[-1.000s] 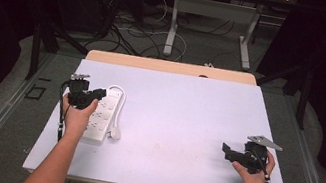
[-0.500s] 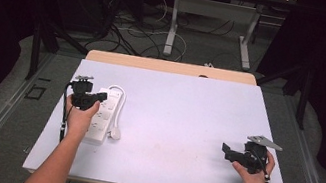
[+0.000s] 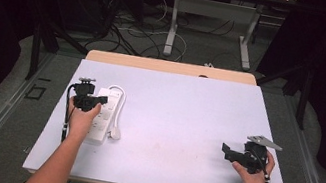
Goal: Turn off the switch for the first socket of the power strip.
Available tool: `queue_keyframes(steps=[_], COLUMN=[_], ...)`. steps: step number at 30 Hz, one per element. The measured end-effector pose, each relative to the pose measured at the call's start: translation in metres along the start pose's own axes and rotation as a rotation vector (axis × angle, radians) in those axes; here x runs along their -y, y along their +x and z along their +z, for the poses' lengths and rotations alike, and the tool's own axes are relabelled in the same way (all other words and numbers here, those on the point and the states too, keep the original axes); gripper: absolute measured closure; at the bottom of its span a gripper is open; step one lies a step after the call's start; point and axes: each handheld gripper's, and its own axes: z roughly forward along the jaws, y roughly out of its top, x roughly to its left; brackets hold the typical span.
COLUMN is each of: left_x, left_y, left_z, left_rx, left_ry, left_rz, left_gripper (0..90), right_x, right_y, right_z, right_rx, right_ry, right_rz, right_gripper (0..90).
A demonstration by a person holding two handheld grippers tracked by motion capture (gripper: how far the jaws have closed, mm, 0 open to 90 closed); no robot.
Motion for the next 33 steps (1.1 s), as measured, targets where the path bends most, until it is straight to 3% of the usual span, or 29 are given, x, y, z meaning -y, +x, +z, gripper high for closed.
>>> queue_keyframes(steps=[3, 16, 17, 20, 33], left_x=[0.000, 0.004, 0.004, 0.005, 0.006], left_y=[0.001, 0.001, 0.002, 0.001, 0.001], left_z=[0.001, 0.011, 0.010, 0.013, 0.018], left_rx=[0.001, -0.013, -0.008, -0.014, -0.021], left_ry=[0.024, 0.034, 0.057, 0.045, 0.086], left_rz=[0.006, 0.000, 0.004, 0.003, 0.021], left_gripper=[89.9, 89.9, 89.8, 89.9, 89.8], right_x=[0.000, 0.000, 0.000, 0.000, 0.000], right_y=[-0.001, -0.001, -0.001, -0.001, 0.000], right_z=[0.000, 0.000, 0.000, 0.000, 0.000], right_rx=[0.000, -0.004, -0.004, -0.005, -0.007], right_ry=[-0.001, -0.001, 0.000, 0.000, 0.004], right_rz=[-0.002, 0.002, 0.002, 0.003, 0.009], right_gripper=[3.6, 3.7, 3.7, 3.7, 3.7])
